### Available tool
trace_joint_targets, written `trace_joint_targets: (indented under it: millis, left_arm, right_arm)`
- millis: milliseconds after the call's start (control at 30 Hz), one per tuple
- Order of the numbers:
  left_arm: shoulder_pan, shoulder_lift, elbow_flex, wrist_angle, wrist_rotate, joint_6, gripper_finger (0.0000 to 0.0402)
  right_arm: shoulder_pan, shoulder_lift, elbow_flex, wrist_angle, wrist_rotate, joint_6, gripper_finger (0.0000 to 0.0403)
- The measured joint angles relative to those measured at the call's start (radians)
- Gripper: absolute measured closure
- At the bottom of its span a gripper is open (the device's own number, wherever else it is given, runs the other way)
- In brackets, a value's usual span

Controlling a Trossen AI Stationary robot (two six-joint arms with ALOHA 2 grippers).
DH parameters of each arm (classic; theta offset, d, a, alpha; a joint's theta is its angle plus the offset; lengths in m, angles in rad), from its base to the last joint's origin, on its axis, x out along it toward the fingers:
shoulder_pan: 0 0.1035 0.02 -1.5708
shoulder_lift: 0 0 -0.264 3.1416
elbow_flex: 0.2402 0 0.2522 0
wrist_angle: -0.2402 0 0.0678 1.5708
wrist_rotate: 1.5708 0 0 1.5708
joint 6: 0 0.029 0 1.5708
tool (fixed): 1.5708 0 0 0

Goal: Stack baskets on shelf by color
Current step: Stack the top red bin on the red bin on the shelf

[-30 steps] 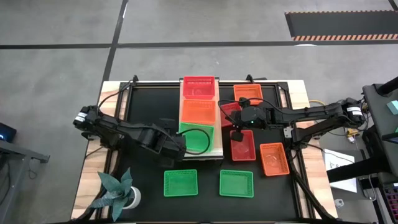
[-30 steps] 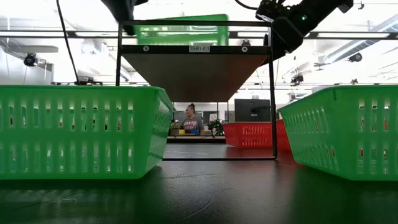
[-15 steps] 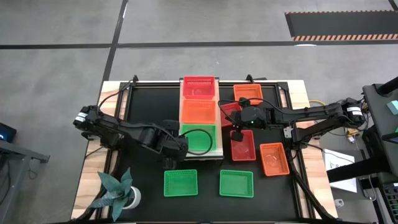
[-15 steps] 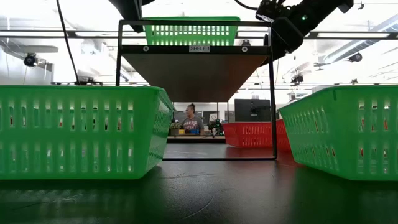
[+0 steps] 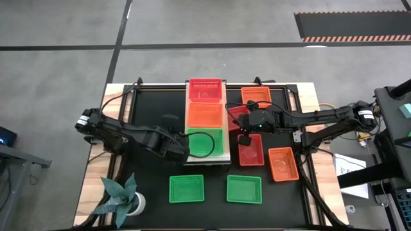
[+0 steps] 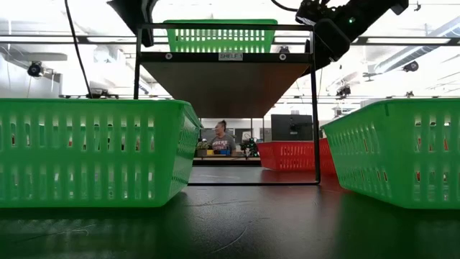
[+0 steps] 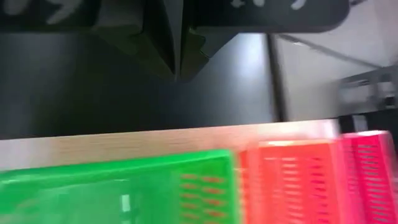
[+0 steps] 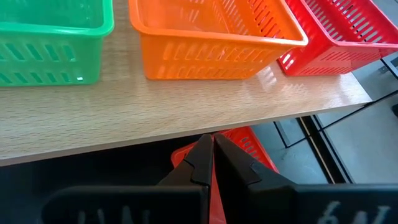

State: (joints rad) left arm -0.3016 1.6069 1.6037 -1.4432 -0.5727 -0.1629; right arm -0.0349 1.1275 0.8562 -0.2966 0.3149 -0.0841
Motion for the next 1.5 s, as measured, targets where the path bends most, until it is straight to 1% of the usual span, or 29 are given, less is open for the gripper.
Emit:
trace_joint_targets:
  millis: [67, 167, 333, 467, 500, 533, 633, 700, 733, 933, 1067, 1200, 1333, 1500]
  left_arm:
    - [0.02, -0.006, -0.009, 0.001, -0.036, 0.026, 0.0395]
    - [0.053, -0.027, -0.04, 0.024, -0.044, 0.073, 0.0395]
    - [0.089, -0.092, -0.144, 0.146, -0.047, 0.165, 0.0395]
    - [0.092, -0.163, -0.225, 0.227, -0.047, 0.181, 0.0395]
    - [0.092, -0.184, -0.245, 0.253, -0.047, 0.183, 0.0395]
    - [0.092, -0.204, -0.265, 0.28, -0.047, 0.19, 0.0395]
    - [0.092, -0.27, -0.333, 0.388, -0.047, 0.222, 0.0395]
    - [0.092, -0.313, -0.378, 0.472, -0.047, 0.251, 0.0395]
    - [0.092, -0.334, -0.401, 0.509, -0.046, 0.271, 0.0395]
    - [0.092, -0.426, -0.514, 0.751, -0.051, 0.388, 0.0395]
    - [0.092, -0.478, -0.589, 0.865, -0.054, 0.448, 0.0395]
    - [0.092, -0.525, -0.665, 0.96, -0.055, 0.49, 0.0395]
    - [0.092, -0.574, -0.731, 1.055, -0.057, 0.518, 0.0395]
    - [0.092, -0.627, -0.769, 1.07, -0.074, 0.528, 0.0395]
  right_arm:
    - [0.0, 0.0, 0.0, 0.0, 0.0, 0.007, 0.0394]
    - [0.0, 0.0, 0.0, -0.002, 0.0, 0.014, 0.0394]
    - [0.0, 0.0, 0.0, -0.01, -0.001, 0.043, 0.0394]
    - [0.0, -0.001, 0.0, -0.064, -0.009, 0.04, 0.0394]
    - [-0.001, -0.002, 0.0, -0.094, -0.022, 0.034, 0.0394]
    - [-0.007, -0.003, 0.001, -0.127, -0.057, 0.027, 0.0394]
    - [-0.053, -0.003, 0.004, -0.188, -0.211, 0.041, 0.0394]
    - [-0.089, -0.002, 0.003, -0.192, -0.273, 0.058, 0.0394]
    - [-0.105, 0.0, 0.003, -0.194, -0.288, 0.057, 0.0394]
    - [-0.167, 0.003, -0.006, -0.2, -0.296, 0.007, 0.0394]
    - [-0.177, 0.003, -0.007, -0.2, -0.382, -0.006, 0.0392]
    - [-0.177, 0.003, -0.015, -0.189, -0.395, 0.015, 0.037]
    - [-0.177, 0.003, -0.044, -0.149, -0.394, 0.045, 0.0329]
    - [-0.177, 0.003, -0.089, -0.063, -0.367, 0.06, 0.0276]
